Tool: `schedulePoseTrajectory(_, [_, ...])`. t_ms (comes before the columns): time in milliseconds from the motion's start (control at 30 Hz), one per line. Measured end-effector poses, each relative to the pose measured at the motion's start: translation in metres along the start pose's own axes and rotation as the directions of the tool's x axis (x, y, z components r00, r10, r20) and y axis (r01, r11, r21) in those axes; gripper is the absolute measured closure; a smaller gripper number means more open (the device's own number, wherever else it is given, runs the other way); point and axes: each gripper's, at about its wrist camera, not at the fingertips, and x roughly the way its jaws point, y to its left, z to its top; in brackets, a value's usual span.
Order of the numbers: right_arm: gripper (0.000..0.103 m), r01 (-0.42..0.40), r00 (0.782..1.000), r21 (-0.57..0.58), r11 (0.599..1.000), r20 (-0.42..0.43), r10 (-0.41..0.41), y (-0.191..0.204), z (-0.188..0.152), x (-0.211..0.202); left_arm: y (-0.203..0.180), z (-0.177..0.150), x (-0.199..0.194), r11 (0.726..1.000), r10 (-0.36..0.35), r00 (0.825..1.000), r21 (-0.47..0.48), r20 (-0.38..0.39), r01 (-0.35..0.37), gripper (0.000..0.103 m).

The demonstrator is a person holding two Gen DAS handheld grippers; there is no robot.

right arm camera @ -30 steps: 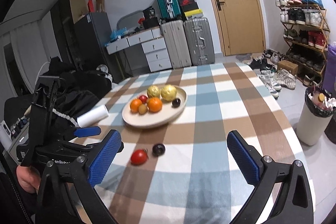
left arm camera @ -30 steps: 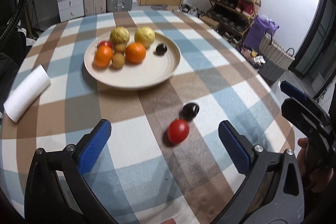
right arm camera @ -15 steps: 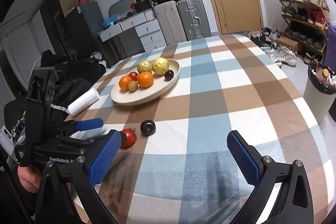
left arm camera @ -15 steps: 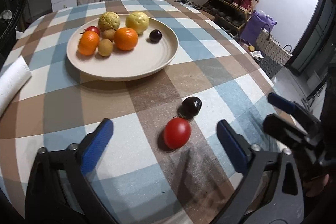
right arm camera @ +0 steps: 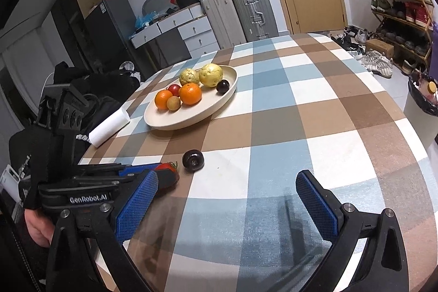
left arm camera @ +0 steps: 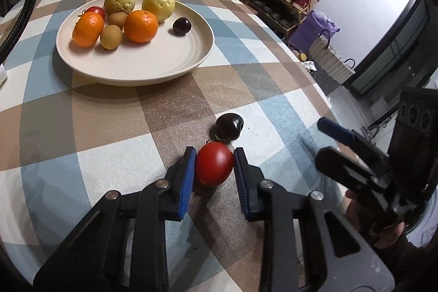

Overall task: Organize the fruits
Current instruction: 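Grasp the red tomato with the left tool while the right tool grasps the dark plum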

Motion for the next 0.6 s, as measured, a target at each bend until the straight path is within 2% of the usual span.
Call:
schedulePoseTrajectory(100, [0.000, -0.007, 1.000, 0.001, 1.000, -0.017, 0.007, 0.001, 0.001, 0.003, 0.002, 0.002, -0.010, 1.000, 0.020, 0.999, -0.010, 0.032, -0.020, 0.078])
schedulePoseTrajectory(200, [0.000, -0.013, 0.999, -0.017, 1.000, -0.039, 0.013, 0.004, 0.003, 0.006, 0.009, 0.005, -0.020, 0.999, -0.003, 0.999, -0.043, 0.043, 0.005, 0.078])
schedulePoseTrajectory(300, [0.000, -0.025, 0.998, -0.025, 0.999, -0.063, 0.024, 0.007, 0.006, 0.012, 0.015, 0.007, -0.032, 0.998, 0.031, 0.996, -0.050, 0.083, -0.027, 0.078])
schedulePoseTrajectory(433, [0.000, -0.078, 0.991, 0.006, 0.997, -0.111, 0.078, 0.008, 0.009, 0.027, 0.028, 0.009, -0.048, 0.995, 0.065, 0.991, -0.077, 0.118, -0.056, 0.078])
schedulePoseTrajectory(600, [0.001, -0.074, 0.991, -0.032, 0.997, -0.112, 0.070, 0.019, 0.018, 0.039, 0.043, 0.009, -0.061, 0.987, 0.148, 0.980, -0.087, 0.135, -0.137, 0.078])
